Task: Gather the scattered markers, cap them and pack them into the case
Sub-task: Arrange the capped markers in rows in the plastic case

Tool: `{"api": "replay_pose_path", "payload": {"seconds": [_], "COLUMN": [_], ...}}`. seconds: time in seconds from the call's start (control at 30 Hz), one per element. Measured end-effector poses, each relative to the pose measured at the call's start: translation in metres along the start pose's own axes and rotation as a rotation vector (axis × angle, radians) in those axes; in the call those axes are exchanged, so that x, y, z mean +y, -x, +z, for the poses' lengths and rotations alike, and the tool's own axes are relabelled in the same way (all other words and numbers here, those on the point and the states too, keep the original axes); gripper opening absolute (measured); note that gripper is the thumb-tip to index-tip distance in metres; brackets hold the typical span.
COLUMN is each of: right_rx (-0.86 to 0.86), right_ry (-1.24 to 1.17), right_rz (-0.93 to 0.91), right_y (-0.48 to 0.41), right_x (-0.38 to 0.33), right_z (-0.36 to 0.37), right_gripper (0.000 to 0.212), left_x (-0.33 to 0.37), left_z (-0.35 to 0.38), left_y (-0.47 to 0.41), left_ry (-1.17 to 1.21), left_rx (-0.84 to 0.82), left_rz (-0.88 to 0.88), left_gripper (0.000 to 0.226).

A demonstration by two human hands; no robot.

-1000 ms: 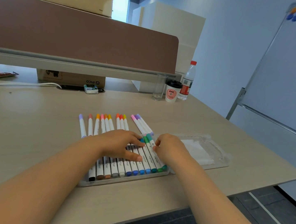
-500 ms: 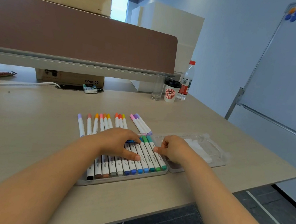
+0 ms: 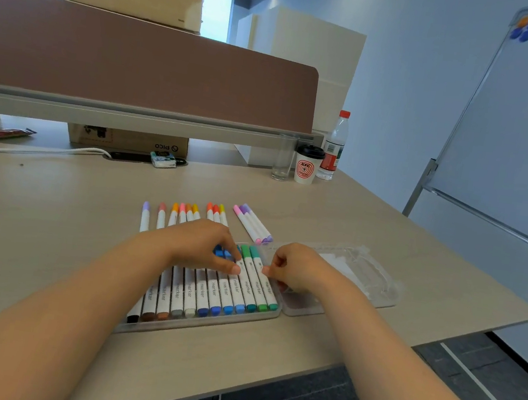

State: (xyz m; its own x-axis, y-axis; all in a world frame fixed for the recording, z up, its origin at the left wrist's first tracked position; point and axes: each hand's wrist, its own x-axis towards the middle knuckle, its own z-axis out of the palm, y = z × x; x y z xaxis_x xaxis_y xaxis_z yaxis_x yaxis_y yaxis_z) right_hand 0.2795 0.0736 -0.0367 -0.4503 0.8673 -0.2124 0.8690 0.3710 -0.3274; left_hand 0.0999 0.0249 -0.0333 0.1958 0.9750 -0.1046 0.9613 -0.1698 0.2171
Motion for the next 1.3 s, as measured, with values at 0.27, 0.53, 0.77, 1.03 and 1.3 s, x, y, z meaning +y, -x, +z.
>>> {"api": "replay_pose_path", "payload": {"seconds": [0.27,0.53,0.77,1.03,1.3], "right_rx": [-0.071,-0.154,-0.213,-0.320,-0.153], "right_ry": [-0.032,-0.201,-0.275,-0.323,-0.353], "right_rz": [-0.155,-0.283,-0.347,-0.312,-0.386], "right_y": [0.004,0.004,0.004,-0.013,-0.041], "right_x": [-0.029,-0.069,-0.108,-0.131,-0.108], "right_z": [0.012,0.029,0.045,0.046,0.023], "right_gripper": [0.020,0.011,0.022,0.019,0.017], "left_x": [-0.007,-0.037,-0.063,-0.081,-0.089], "left_z": [-0.002,0.009,0.007,-0.003,-0.006], "left_y": [0.026,0.074,0.106,0.094,0.055], "left_ry": [-0.127,-0.157,-0.137,-0.190,-0.050], "left_rx": [0.038,0.117,0.111,0.124,0.170], "left_rz": [-0.095,-0.240,-0.361,-0.507,-0.474], "left_gripper": [0.043,0.042,0.040,0.035,0.026]}}
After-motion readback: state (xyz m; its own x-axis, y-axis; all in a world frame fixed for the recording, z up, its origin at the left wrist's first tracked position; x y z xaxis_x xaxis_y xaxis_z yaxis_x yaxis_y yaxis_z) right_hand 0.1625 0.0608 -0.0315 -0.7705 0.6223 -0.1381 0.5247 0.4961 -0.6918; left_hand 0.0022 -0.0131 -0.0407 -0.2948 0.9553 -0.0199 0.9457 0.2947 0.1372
